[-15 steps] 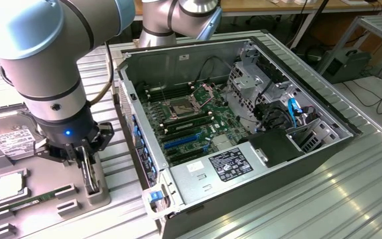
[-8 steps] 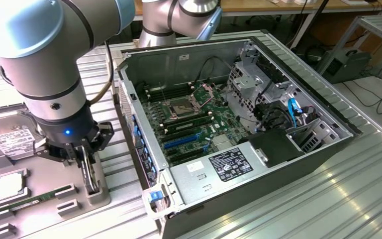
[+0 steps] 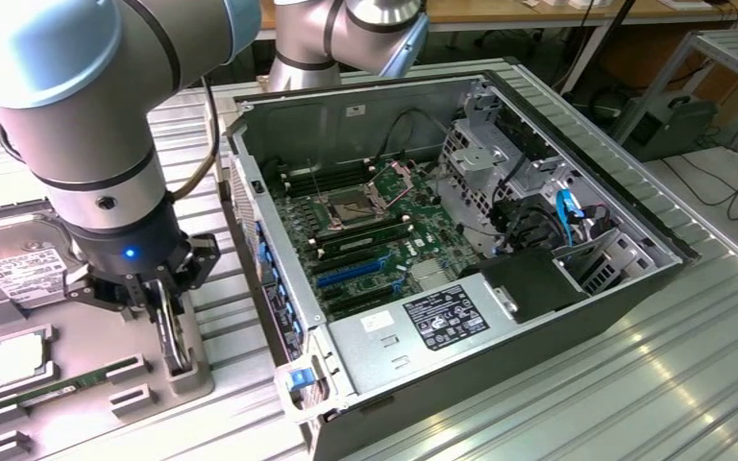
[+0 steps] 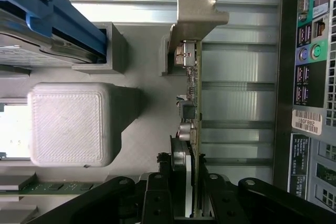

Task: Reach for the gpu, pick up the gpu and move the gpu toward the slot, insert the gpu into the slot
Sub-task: 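Pick up the gpu and move the gpu toward the slot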

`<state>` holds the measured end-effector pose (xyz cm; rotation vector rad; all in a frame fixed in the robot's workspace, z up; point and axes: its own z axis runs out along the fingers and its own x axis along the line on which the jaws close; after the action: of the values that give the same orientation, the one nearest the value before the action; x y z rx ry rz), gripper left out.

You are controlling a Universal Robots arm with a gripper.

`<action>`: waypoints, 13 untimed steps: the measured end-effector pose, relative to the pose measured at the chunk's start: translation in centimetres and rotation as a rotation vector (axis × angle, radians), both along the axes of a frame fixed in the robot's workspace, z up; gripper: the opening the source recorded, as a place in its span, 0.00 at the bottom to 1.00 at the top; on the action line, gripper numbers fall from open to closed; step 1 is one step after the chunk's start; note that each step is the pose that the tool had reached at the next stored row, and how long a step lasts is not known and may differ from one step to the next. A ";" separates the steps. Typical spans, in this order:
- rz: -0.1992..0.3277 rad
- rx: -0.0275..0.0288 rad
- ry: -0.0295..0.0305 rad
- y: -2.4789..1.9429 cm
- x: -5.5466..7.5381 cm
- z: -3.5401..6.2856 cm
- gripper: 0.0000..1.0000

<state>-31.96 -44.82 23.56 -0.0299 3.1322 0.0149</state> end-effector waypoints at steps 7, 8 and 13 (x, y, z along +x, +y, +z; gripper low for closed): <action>0.000 0.0000 0.0000 0.00 0.0 0.19 0.28; 0.000 -0.0001 0.0000 0.00 0.0 0.21 0.28; 0.000 -0.0001 0.0000 0.00 0.0 0.33 0.28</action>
<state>-31.96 -44.82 23.89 -0.0299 3.1322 0.0148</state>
